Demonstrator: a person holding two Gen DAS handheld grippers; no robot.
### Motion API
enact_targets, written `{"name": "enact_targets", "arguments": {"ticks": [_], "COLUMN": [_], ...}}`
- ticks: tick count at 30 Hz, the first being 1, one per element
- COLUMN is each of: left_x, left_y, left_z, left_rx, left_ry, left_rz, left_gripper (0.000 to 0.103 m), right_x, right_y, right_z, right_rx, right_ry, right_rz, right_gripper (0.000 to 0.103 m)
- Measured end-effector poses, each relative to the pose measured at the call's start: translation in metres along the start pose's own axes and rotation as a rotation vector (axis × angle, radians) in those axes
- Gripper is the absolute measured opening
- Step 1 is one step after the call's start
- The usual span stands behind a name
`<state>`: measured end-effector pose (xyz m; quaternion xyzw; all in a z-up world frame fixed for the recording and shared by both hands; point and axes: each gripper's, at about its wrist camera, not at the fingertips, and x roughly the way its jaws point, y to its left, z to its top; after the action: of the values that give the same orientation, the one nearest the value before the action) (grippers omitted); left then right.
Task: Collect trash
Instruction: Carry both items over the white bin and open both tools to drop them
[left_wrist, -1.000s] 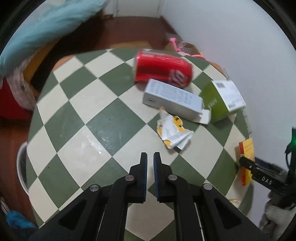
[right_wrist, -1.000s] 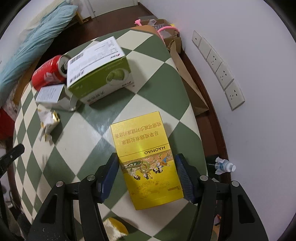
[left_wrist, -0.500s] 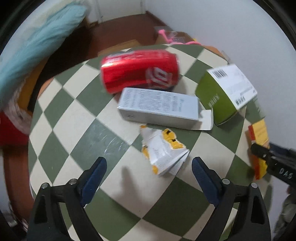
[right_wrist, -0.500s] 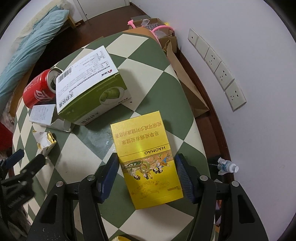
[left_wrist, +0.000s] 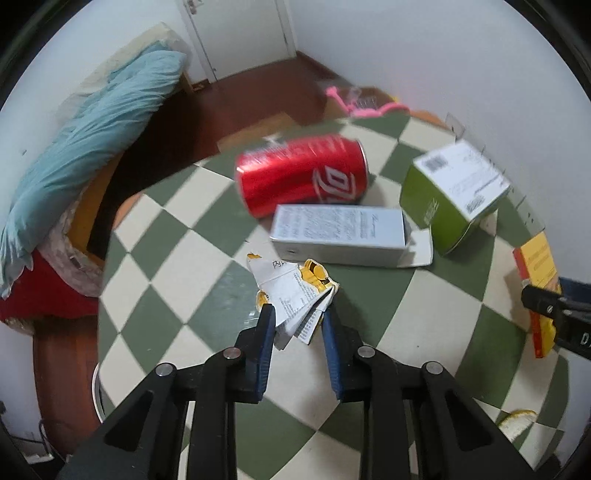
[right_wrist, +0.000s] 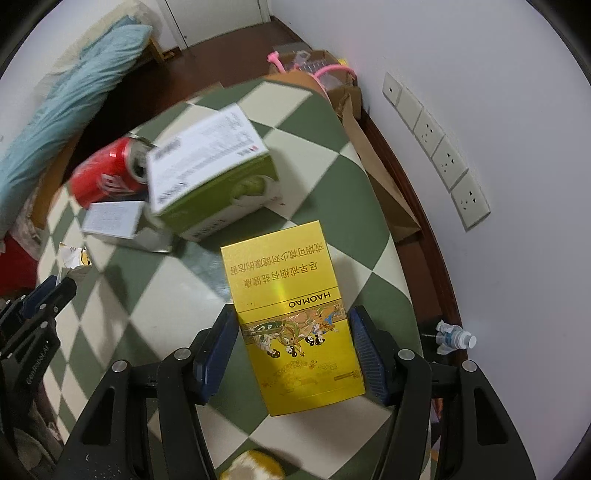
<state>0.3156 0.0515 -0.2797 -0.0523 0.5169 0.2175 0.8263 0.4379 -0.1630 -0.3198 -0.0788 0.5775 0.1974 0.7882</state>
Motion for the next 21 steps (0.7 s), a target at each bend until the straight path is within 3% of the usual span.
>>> {"name": "enact_targets", "arguments": {"ticks": [6, 13, 21], "left_x": [-0.052, -0.11, -0.164], "left_y": [0.025, 0.076, 0.186], "left_z": [-0.003, -0.015, -0.039], "left_rx": [-0.031, -0.094, -0.247], "left_ry": [-0.093, -0.176, -0.234], "left_rz": [0.016, 0.023, 0.044], "left_gripper": [0.022, 0.022, 0.022], "right_x": [-0.04, -0.092, -0.131], "right_y": [0.026, 0.085, 0.198], "right_z": [-0.011, -0.022, -0.041], "right_rx": [-0.009, -0.048, -0.162], "right_ry": [-0.06, -0.131, -0.158], "right_rz": [0.065, 0.177, 0.326], "right_gripper": [0.064, 0.063, 0.063]}}
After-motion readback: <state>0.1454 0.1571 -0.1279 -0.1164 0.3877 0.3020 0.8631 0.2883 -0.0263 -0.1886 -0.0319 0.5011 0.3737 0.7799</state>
